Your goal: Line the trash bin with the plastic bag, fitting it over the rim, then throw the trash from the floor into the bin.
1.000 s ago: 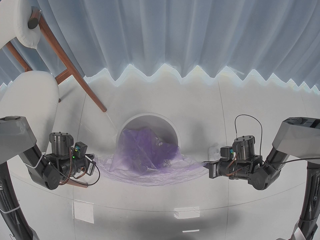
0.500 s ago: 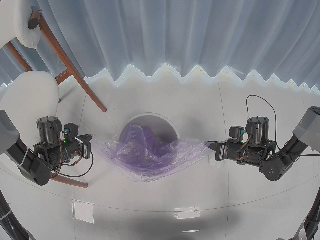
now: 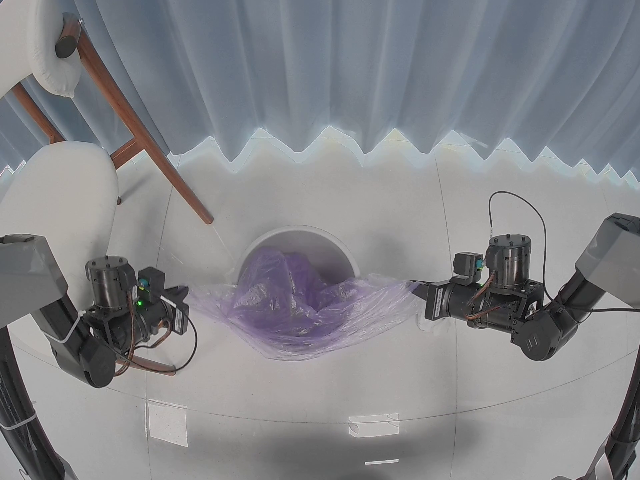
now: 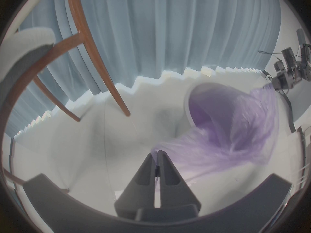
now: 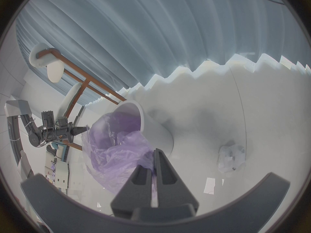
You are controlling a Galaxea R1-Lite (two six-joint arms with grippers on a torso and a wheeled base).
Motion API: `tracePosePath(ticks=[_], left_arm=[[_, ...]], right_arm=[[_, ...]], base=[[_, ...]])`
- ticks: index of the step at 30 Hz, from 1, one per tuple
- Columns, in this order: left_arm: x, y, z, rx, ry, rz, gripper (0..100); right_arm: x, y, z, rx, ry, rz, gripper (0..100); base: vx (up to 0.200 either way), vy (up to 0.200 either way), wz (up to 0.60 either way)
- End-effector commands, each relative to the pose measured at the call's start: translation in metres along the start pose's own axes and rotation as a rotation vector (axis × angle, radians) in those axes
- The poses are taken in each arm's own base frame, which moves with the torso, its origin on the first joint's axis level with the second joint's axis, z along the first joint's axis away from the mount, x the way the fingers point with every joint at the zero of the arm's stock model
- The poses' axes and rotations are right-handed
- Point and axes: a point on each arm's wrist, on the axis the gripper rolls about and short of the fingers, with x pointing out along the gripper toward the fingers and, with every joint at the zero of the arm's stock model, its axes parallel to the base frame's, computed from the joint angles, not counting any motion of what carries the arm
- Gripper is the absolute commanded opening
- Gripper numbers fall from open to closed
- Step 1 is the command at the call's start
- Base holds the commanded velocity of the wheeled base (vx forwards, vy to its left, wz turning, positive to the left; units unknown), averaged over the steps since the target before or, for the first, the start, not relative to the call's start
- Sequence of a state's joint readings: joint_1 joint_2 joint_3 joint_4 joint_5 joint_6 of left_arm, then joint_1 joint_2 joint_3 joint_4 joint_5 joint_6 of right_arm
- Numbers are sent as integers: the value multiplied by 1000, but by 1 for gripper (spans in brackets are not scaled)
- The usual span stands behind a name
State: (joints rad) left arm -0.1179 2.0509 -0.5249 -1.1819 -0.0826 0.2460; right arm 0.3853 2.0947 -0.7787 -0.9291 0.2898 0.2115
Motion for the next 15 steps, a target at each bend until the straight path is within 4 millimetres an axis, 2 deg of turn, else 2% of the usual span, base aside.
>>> tracePosePath(ticks=[1, 5, 10, 15], left_arm=[[-23, -9, -30, -8, 115, -65, 0], [-33, -11, -43, -16, 147, -72, 0], [-16, -9, -47, -14, 147, -67, 0], [-9, 3, -57, 3, 170, -43, 0]], right_arm=[[-8, -1, -16, 16, 56, -9, 0], [-10, -3, -24, 23, 76, -15, 0], [1, -11, -42, 25, 89, -20, 0], [8, -26, -49, 34, 72, -44, 0]], base=[[0, 0, 0], [0, 0, 0], [0, 0, 0], [0, 0, 0]])
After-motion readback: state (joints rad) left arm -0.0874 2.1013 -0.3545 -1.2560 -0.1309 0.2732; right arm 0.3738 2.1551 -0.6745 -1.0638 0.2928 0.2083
